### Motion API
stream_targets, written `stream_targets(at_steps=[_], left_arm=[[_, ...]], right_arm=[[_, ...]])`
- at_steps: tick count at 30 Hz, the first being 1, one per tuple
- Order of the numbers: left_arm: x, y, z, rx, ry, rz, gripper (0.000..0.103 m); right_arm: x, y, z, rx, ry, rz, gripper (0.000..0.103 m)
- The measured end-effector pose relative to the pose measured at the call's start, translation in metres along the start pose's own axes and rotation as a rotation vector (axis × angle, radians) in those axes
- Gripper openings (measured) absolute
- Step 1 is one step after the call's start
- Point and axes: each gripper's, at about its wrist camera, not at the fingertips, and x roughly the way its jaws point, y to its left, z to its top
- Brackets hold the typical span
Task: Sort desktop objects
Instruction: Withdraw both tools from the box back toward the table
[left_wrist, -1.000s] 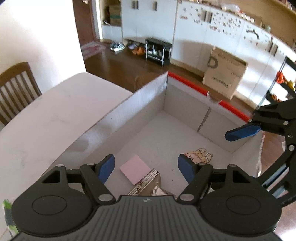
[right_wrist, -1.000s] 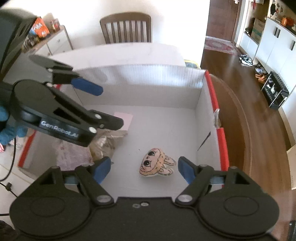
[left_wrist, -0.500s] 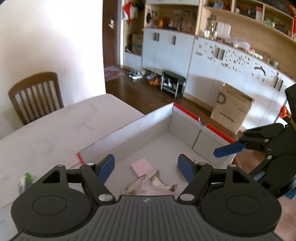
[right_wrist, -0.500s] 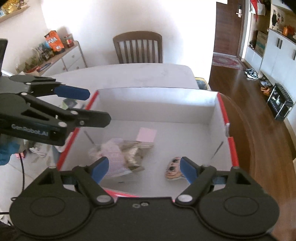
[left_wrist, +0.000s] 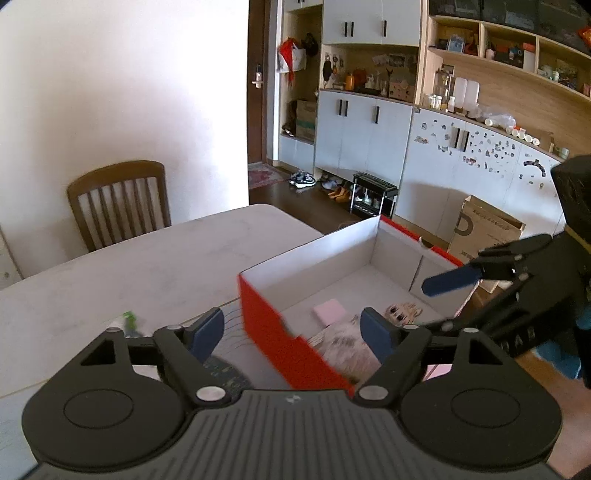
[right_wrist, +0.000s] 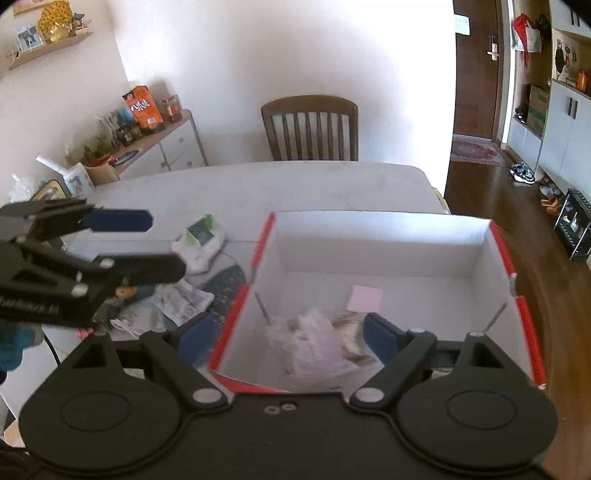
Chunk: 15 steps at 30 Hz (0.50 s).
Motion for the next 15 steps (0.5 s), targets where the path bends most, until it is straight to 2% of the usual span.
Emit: stream_targets(at_steps=[9,12,15], left_arm=[[-0.044,0.037,-0.042,-0.022,-0.029,0.046,0.089],[-0.052,0.051,-0.060,-0.042,-0.024,0.062,0.103],[-0.059,0.064,-0.077,-0.049,-0.014,0.089,0.103]], right_arm=[[0.015,0.045,0.002,0.008,-0.021,0.010,0.088],[0.022,0.063,0.003,0.002,-0.019,0.018,0.088],[0.030,0.085,0.001,0.000,-0.007,0.038,0.088]])
